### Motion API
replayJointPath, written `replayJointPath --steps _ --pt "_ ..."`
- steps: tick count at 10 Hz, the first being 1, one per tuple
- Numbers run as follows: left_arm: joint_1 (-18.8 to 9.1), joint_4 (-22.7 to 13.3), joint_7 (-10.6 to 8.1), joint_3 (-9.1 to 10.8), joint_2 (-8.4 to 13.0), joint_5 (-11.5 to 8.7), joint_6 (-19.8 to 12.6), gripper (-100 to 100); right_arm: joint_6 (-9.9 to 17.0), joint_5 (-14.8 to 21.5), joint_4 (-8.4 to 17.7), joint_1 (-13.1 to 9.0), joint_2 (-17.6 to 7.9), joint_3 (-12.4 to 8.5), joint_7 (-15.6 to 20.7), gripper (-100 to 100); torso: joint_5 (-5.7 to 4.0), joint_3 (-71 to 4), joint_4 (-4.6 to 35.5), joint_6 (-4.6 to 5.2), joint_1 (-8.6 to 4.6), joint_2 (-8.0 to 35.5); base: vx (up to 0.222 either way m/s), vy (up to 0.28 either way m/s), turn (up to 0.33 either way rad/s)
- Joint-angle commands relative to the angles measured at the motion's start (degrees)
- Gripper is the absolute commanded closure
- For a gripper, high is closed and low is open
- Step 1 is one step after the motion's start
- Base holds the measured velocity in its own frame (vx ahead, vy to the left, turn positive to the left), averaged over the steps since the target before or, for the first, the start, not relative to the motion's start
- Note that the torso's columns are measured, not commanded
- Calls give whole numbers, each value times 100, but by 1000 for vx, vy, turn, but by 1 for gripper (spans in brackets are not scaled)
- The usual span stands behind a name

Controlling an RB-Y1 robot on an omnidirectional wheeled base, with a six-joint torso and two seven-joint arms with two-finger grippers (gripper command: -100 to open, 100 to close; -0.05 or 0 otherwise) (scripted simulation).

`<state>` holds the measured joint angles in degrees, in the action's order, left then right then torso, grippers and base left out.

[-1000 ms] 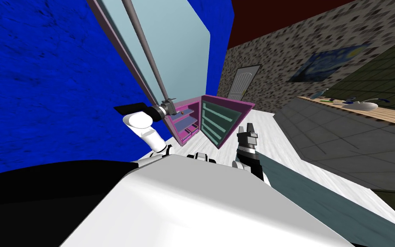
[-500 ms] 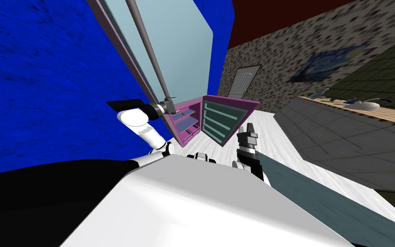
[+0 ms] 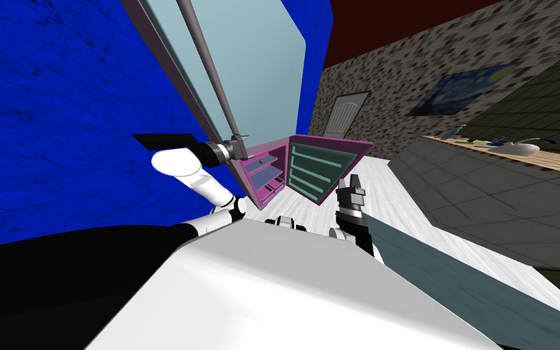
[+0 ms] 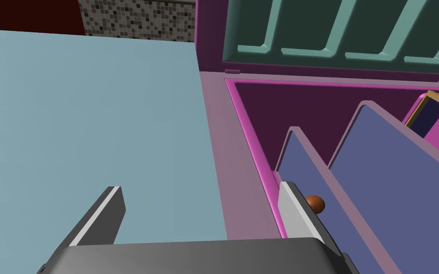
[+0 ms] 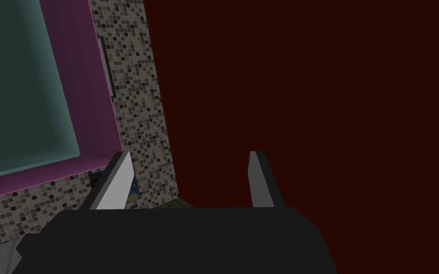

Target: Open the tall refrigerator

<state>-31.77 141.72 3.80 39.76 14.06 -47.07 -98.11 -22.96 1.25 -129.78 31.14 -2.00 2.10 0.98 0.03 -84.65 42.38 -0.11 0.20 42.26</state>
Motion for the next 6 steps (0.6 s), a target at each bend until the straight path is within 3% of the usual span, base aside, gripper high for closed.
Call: replayJointPath --steps 1,6 --pt "-262 56 -63 157 122 -179 -371 -100 0 0 0 0 0 0 0 0 4 -5 3 -5 14 -4 29 65 -15" --pt "-571 386 -133 348 273 -442 -1110 -100 0 0 0 0 0 0 0 0 27 -16 16 -31 85 -5 26 61 -17"
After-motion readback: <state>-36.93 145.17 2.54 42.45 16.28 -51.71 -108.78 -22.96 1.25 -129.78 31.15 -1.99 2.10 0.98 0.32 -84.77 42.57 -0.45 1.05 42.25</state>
